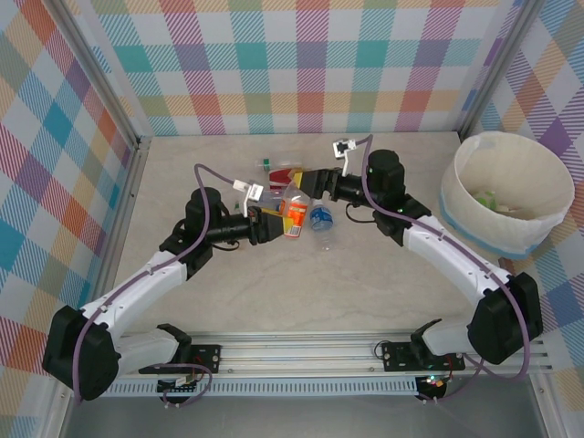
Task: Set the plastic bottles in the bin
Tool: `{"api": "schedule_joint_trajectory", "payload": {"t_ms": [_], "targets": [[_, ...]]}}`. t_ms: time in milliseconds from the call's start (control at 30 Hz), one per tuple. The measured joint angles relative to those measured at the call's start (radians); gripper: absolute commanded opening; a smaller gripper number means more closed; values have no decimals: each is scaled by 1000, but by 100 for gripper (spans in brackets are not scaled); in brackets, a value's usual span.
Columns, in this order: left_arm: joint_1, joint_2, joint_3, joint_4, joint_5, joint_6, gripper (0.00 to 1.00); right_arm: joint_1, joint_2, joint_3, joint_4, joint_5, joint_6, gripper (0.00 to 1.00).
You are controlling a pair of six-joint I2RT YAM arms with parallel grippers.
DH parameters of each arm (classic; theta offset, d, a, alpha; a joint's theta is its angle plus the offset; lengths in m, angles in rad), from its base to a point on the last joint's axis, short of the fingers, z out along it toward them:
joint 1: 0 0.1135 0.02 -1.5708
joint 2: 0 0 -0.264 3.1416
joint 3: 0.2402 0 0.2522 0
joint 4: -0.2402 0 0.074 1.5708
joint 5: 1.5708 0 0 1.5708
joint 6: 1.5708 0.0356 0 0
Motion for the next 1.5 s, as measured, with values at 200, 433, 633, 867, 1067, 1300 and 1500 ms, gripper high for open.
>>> {"api": "schedule_joint_trajectory", "payload": {"t_ms": [200,433,633,867,1067,1300,1500], "targets": [[-6,21,0,0,11,10,0,18,41,32,-22,-82,-23,68],[-8,37,7,1,11,23,67,20,63,80,-98,-79,-73,48],[-11,40,7,9,-32,24,100,24,47,85,-158,-8,-121,44],[-11,-31,-56,14,-195,29,100,-39,-74,121,-349,151,-228,43],[-11,-67,-83,-53,-413,50,100,-181,-248,177,-480,277,-377,41],[-11,-48,-74,-235,-698,46,100,-444,-298,261,-545,373,-458,41],[-7,-50,-74,-277,-787,46,100,-624,-264,302,-547,383,-457,43]]}}
